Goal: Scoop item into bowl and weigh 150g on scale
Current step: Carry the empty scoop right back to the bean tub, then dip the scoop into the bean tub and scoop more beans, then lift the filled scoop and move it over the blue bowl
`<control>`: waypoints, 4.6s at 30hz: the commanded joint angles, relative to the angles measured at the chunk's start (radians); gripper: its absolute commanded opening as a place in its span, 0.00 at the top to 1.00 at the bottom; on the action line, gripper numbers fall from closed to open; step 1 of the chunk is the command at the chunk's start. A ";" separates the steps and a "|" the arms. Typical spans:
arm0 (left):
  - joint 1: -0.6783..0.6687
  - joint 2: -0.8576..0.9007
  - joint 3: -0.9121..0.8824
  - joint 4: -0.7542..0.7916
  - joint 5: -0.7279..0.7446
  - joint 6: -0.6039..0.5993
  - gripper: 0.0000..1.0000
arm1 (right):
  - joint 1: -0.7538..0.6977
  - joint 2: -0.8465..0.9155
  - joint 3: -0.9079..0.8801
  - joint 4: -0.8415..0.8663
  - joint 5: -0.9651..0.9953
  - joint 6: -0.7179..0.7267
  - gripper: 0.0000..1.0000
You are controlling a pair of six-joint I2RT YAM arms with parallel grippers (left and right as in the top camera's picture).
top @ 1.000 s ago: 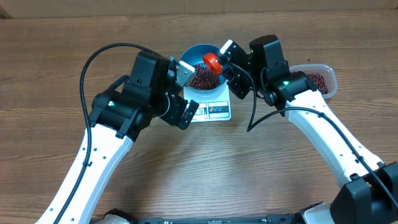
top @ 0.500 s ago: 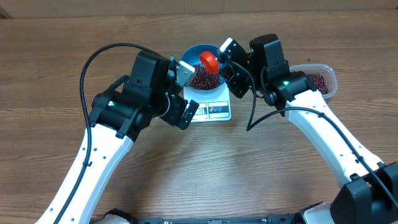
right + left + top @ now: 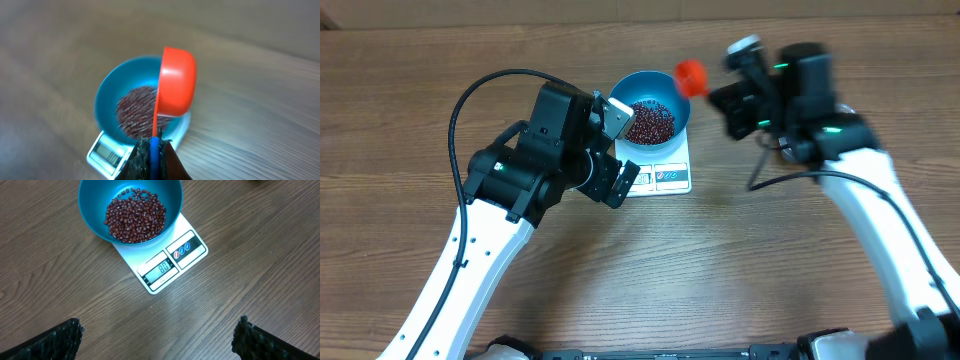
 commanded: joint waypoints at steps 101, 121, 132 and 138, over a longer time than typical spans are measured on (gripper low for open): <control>-0.001 0.004 0.007 0.002 0.000 -0.010 0.00 | -0.668 0.337 -0.060 -0.329 -0.344 -0.136 0.96; -0.001 0.004 0.007 0.002 0.000 -0.011 0.00 | -0.792 0.354 -0.060 -0.322 -0.599 -0.132 0.96; -0.001 0.004 0.007 0.002 0.000 -0.010 0.00 | -0.859 0.354 -0.060 -0.334 -0.687 -0.131 0.96; -0.001 0.004 0.007 0.002 0.000 -0.010 0.00 | -0.901 0.354 -0.060 -0.349 -0.811 -0.132 0.96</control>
